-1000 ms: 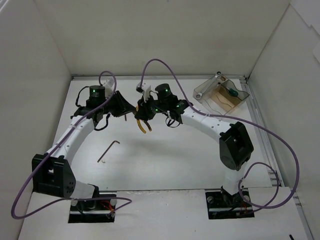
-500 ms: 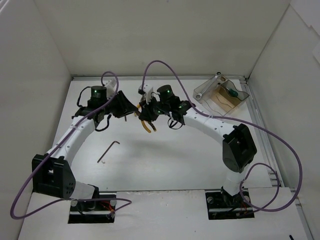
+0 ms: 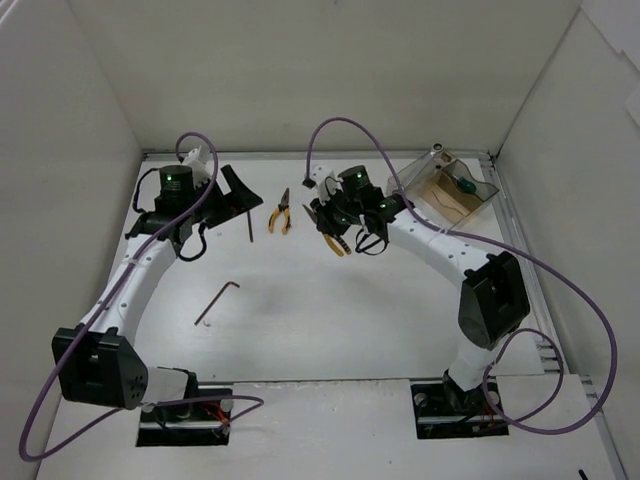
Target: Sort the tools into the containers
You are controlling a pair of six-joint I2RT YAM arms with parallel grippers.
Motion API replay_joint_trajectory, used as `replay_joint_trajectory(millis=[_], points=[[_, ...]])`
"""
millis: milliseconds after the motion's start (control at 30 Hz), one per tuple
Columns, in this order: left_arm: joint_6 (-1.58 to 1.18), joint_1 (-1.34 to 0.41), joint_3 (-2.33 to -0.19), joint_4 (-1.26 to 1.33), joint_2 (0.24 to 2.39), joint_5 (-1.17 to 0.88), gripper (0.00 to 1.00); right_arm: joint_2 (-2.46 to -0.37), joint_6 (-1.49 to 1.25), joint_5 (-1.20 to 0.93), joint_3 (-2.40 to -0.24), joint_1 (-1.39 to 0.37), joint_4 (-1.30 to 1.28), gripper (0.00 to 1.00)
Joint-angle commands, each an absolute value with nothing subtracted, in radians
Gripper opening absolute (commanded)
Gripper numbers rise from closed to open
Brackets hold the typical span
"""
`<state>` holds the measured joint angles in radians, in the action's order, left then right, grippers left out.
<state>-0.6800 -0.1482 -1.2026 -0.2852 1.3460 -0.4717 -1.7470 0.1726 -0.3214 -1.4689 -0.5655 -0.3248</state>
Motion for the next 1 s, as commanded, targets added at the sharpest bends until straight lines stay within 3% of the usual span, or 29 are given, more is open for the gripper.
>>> replay_joint_trajectory(millis=[0, 233, 433, 967], points=[[-0.594, -0.140, -1.165, -0.295, 1.276, -0.414, 0.84, -1.600, 0.287, -0.209, -1.489, -0.454, -0.282, 0.00], [-0.520, -0.118, -1.005, -0.304, 1.194, -0.394, 0.84, -1.578, 0.443, -0.209, -1.535, -0.221, -0.281, 0.00], [-0.450, -0.118, -0.974, -0.331, 1.164, -0.351, 0.84, -1.689, 0.524, -0.221, -1.637, -0.052, -0.281, 0.00], [-0.405, -0.118, -0.976, -0.391, 1.170, -0.299, 0.85, -1.951, 0.647, -0.262, -1.812, 0.150, -0.281, 0.00]])
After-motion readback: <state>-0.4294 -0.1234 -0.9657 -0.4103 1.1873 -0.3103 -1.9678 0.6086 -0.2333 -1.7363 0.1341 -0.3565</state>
